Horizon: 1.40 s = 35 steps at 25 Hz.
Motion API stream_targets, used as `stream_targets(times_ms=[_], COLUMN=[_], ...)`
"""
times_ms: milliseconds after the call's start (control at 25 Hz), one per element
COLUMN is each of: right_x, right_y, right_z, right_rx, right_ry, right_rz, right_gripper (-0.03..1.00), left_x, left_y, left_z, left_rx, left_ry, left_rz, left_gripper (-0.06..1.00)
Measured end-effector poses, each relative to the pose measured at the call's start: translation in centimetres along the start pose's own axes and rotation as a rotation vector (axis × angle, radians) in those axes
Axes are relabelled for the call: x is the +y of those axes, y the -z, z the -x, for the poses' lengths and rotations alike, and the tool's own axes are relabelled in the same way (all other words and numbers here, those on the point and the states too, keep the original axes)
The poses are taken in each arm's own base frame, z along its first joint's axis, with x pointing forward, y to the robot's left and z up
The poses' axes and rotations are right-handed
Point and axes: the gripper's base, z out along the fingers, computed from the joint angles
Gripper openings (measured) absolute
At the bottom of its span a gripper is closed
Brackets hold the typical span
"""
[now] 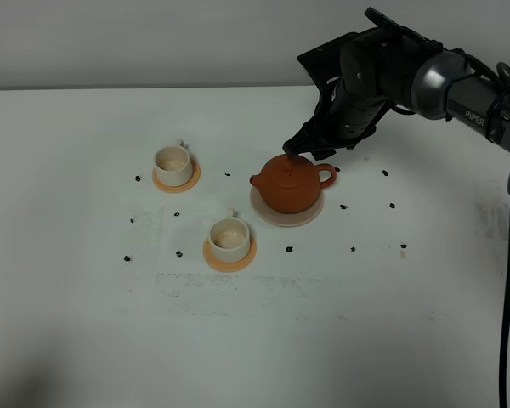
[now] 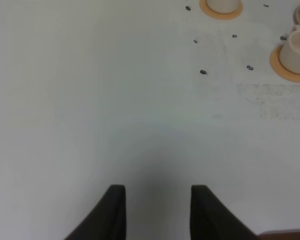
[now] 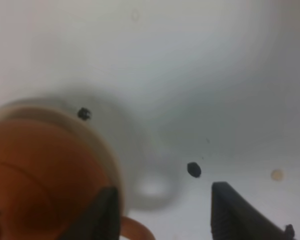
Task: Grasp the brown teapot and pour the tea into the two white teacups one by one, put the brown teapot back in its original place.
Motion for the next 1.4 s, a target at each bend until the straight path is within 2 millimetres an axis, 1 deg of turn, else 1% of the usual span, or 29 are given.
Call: stream_targets(times_ms=[200, 360, 480, 560, 640, 760, 880, 1000, 1200, 1400], right_x=[0.0, -0.2, -0.4, -0.6, -1.2, -2.3, -3.4, -3.9, -3.8, -3.7], right_y=[0.2, 0.3, 1.3, 2.0, 2.7, 3.4, 2.7, 1.4, -0.3, -2.2], right_z=[0.0, 0.6, 1.4, 1.4, 0.9, -0.4, -2.3, -3.5, -3.7, -4.3], right_rx=[0.002, -0.061, -0.151, -0.215, -0.274, -0.361, -0.382, -0.371, -0.380, -0.342], right_ry=[-0.002, 0.018, 0.019, 0.002, -0.022, -0.064, -0.103, -0.131, -0.150, -0.135], right_rz=[0.002, -0.022, -0.028, -0.021, -0.016, -0.019, -0.028, -0.029, -0.022, -0.020], right_gripper=[0.41, 0.41, 0.41, 0.41, 0.41, 0.41, 0.41, 0.41, 0.41, 0.41], left_x=[0.0, 0.0, 0.0, 0.0, 0.0, 0.0, 0.0, 0.0, 0.0, 0.0], left_y=[0.0, 0.0, 0.0, 0.0, 0.0, 0.0, 0.0, 0.0, 0.0, 0.0], left_z=[0.0, 0.0, 0.0, 0.0, 0.0, 0.0, 0.0, 0.0, 0.0, 0.0], left_rx=[0.000, 0.000, 0.000, 0.000, 0.000, 0.000, 0.000, 0.000, 0.000, 0.000], left_ry=[0.000, 0.000, 0.000, 0.000, 0.000, -0.001, -0.001, -0.001, -0.002, -0.002], left_rz=[0.000, 0.000, 0.000, 0.000, 0.000, 0.000, 0.000, 0.000, 0.000, 0.000], left_gripper=[0.30, 0.30, 0.30, 0.30, 0.30, 0.30, 0.30, 0.30, 0.30, 0.30])
